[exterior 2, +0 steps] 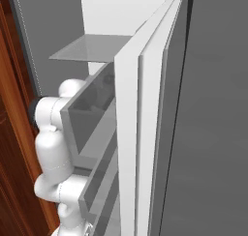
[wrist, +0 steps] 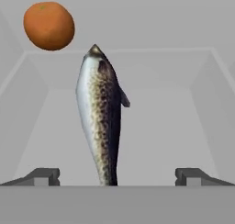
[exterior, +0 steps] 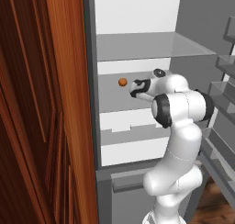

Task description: Take the fish out of the fridge, briefly rinse it in the sink, and place it on the tray next to the sink.

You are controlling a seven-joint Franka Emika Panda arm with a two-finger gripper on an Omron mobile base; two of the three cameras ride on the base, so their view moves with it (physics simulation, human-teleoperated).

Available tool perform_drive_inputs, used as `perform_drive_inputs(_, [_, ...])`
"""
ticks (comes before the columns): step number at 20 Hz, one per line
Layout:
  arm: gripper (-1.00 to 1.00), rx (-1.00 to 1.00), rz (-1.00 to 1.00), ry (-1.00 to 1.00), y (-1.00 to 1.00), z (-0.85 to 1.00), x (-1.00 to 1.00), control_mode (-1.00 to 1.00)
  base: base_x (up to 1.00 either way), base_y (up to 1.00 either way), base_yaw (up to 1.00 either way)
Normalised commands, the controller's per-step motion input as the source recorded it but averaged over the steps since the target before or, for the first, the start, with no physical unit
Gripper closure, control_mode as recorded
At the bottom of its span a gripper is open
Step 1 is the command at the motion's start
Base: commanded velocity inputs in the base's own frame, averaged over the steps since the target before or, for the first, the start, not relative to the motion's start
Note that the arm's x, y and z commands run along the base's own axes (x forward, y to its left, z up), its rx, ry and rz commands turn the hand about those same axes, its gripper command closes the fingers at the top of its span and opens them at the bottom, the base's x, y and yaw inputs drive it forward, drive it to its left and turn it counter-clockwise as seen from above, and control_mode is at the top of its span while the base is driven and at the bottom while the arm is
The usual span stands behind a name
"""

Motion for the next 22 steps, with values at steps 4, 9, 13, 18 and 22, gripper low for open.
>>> perform_drive_inputs(4, [-1.00,0.00,0.00,0.00,0.00,-0.10,0.18,-1.00,0.00,0.00,0.00])
perform_drive_inputs(9, [-1.00,0.00,0.00,0.00,0.00,-0.12,0.21,-1.00,0.00,0.00,0.00])
perform_drive_inputs(13, [-1.00,0.00,0.00,0.00,0.00,-0.14,0.18,-1.00,0.00,0.00,0.00])
perform_drive_inputs(18, [-1.00,0.00,0.00,0.00,0.00,-0.18,0.12,-1.00,0.00,0.00,0.00])
perform_drive_inputs(22, [-1.00,0.00,0.00,0.00,0.00,-0.26,0.04,-1.00,0.00,0.00,0.00])
